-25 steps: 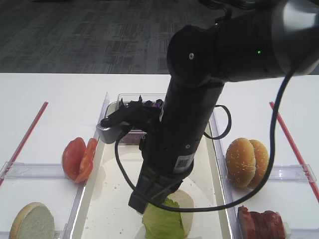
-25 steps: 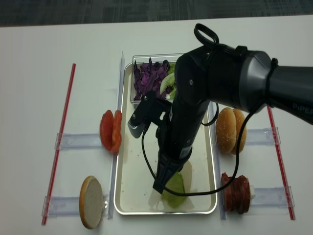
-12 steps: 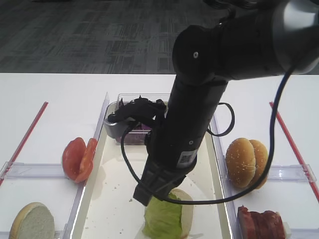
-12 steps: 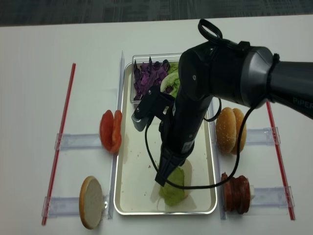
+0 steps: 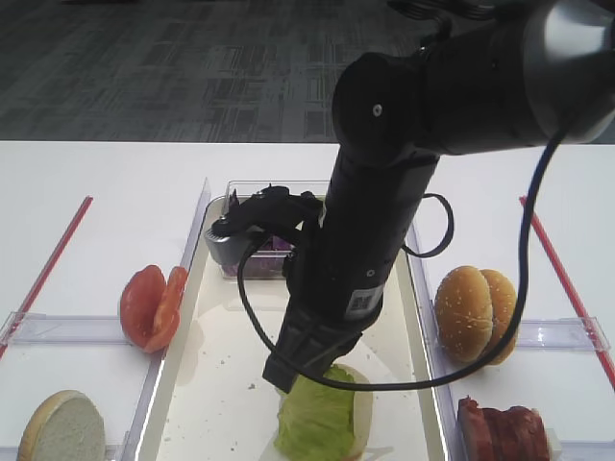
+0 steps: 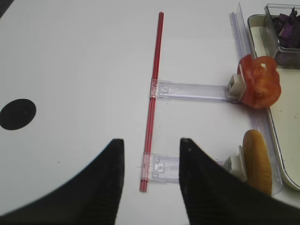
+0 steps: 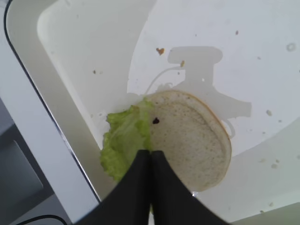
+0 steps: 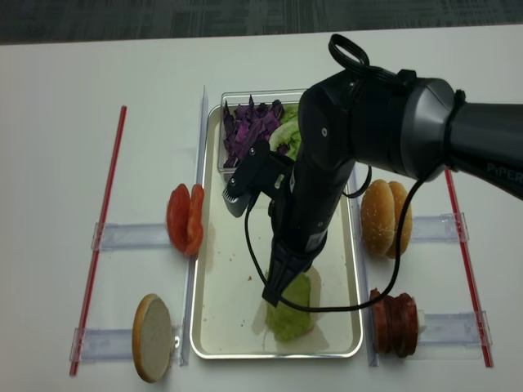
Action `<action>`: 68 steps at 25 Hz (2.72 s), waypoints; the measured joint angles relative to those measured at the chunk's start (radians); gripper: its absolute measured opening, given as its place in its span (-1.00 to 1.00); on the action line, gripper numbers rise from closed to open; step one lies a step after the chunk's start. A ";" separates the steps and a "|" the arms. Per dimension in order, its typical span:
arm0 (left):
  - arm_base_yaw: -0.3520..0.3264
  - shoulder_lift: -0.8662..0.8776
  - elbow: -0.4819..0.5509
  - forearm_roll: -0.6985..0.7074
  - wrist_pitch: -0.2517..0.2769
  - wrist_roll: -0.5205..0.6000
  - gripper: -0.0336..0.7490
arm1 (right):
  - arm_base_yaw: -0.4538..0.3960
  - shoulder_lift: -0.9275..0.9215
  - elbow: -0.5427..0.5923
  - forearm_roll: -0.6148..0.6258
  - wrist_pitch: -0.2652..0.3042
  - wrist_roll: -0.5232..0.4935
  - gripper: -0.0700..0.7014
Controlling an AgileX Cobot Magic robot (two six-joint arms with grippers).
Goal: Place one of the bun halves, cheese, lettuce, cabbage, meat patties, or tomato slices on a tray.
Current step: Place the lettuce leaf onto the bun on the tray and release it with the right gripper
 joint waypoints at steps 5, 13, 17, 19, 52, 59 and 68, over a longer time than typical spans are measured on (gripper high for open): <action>0.000 0.000 0.000 0.000 0.000 0.000 -0.22 | -0.010 0.007 0.000 -0.009 -0.002 0.013 -0.75; 0.000 0.000 0.000 0.000 0.000 0.000 -0.22 | -0.020 0.036 0.000 -0.023 -0.005 0.026 -0.75; 0.000 0.000 0.000 0.000 0.000 0.000 -0.22 | -0.025 0.059 0.000 -0.030 -0.010 0.032 -0.75; 0.000 0.000 0.000 0.000 0.000 0.000 -0.22 | -0.035 0.061 0.000 -0.047 -0.020 0.052 -0.75; 0.000 0.000 0.000 0.000 0.000 0.000 -0.22 | -0.069 0.098 0.000 -0.060 -0.058 0.090 -0.41; 0.000 0.000 0.000 0.000 0.000 0.000 -0.22 | -0.069 0.098 0.000 -0.060 -0.058 0.090 0.07; 0.000 0.000 0.000 0.000 0.000 0.000 -0.22 | -0.069 0.096 0.000 -0.056 -0.058 0.086 0.26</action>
